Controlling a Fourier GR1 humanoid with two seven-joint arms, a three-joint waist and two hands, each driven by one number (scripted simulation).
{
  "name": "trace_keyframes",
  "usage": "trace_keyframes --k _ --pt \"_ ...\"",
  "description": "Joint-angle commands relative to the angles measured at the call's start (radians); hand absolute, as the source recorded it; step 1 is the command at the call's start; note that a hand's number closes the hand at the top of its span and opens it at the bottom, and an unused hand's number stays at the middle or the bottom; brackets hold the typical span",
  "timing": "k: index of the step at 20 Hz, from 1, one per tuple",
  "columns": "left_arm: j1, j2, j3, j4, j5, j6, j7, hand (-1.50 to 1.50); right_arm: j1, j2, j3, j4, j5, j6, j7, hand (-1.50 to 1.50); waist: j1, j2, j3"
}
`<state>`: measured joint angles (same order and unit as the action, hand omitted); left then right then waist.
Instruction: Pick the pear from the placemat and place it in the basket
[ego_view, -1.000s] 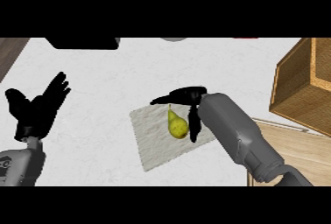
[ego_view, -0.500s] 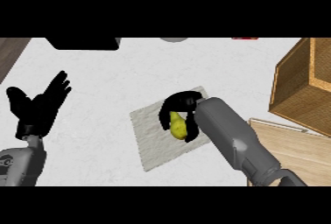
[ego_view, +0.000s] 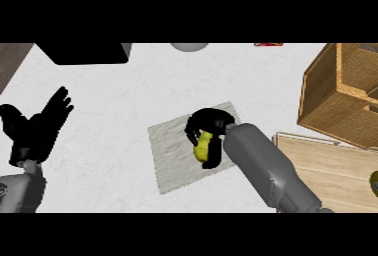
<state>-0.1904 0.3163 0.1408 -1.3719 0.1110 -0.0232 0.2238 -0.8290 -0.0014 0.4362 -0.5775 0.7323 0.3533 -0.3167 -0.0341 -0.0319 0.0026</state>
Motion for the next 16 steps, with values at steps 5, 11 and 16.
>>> trace_keyframes --k 5,11,16 --pt "0.039 0.015 0.031 0.007 0.007 0.006 -0.002 0.00 0.218 0.001 -0.076 -0.130 -0.022 -0.374 0.425 1.50 -0.056 -0.011 -0.005" --pt "0.010 -0.008 0.006 -0.003 -0.007 0.018 -0.002 0.00 0.418 0.001 0.020 -0.499 -0.221 -0.562 0.492 1.50 -0.024 -0.001 -0.002" --pt "0.050 0.000 0.020 0.006 -0.010 0.015 -0.026 0.00 0.501 0.001 0.132 -0.840 -0.192 -0.743 0.567 1.50 -0.033 -0.004 -0.005"
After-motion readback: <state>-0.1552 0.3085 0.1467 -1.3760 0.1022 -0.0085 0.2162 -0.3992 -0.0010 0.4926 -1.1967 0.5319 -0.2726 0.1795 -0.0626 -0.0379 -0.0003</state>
